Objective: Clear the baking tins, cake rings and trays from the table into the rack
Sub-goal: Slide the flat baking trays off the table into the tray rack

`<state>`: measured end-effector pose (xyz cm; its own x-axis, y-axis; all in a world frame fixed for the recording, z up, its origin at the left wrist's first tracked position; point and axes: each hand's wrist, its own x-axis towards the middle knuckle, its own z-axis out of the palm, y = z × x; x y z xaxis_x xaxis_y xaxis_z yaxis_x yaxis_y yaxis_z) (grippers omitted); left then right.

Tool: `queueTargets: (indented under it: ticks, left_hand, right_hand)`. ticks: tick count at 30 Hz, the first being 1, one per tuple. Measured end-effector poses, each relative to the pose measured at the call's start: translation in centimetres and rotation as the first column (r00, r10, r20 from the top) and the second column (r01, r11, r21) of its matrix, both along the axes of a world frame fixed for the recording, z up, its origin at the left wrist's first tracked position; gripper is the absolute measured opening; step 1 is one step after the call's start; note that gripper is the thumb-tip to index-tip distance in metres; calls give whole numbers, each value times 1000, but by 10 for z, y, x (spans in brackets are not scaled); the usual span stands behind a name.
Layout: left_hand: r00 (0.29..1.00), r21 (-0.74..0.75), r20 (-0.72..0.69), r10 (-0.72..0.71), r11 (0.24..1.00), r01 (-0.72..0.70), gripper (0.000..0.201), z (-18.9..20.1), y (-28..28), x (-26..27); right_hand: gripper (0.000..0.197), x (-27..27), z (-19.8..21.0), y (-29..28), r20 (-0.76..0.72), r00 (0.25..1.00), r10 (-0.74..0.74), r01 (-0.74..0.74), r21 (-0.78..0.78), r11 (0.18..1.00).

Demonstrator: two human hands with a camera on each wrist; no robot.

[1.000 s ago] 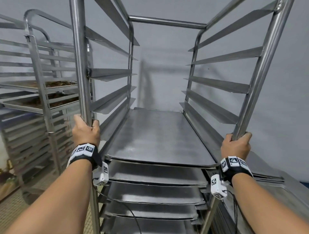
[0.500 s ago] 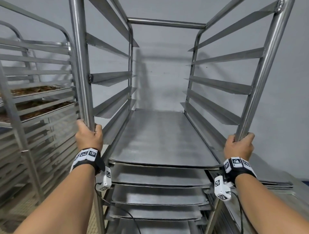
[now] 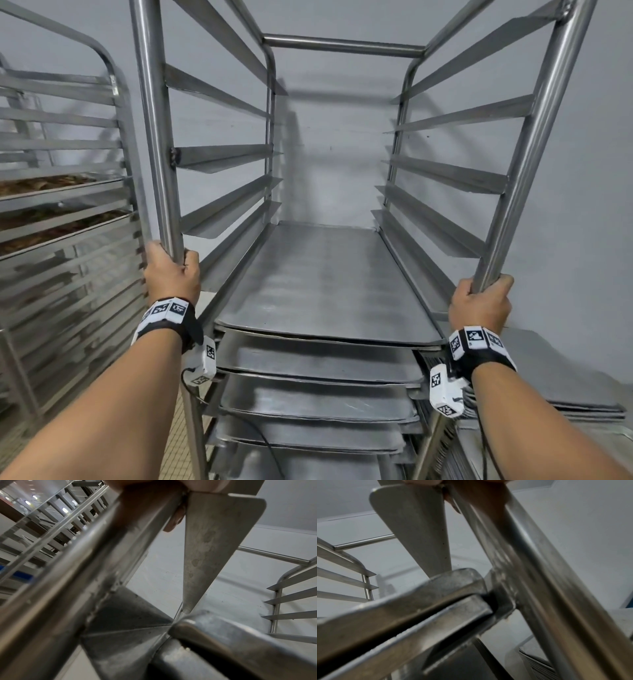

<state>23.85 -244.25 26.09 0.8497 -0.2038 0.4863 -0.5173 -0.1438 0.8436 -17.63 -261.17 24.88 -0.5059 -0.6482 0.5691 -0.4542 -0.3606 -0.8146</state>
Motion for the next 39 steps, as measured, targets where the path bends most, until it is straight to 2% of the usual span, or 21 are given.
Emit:
queueTargets:
  ticks: [13,24,35,37,39]
  left_hand:
    - [1000,13,4,4,1000,-4,31,3,-72,3]
    - [1000,-5,12,29,1000,-29,33,2,-85,8]
    - [997,-37,-40,-65,997,63,28,16,-69,-14]
    - [996,-15,-58,-74,997,74,31,20,-65,-19]
    - [994,-3,-98,-55,998,55,42,26,-65,-22]
  right_hand:
    - [19,3,0,-71,-10,999,31,-31,-5,1000]
    - [17,9,-4,-82,-3,999,36,-36,-14,999]
    - [22,15,10,-56,-31,999,33,-26,193,981]
    - [24,18,15,-47,-18,999,42,-36,240,970]
    - [34,20,19,-39,14,997,79,-79,333,940]
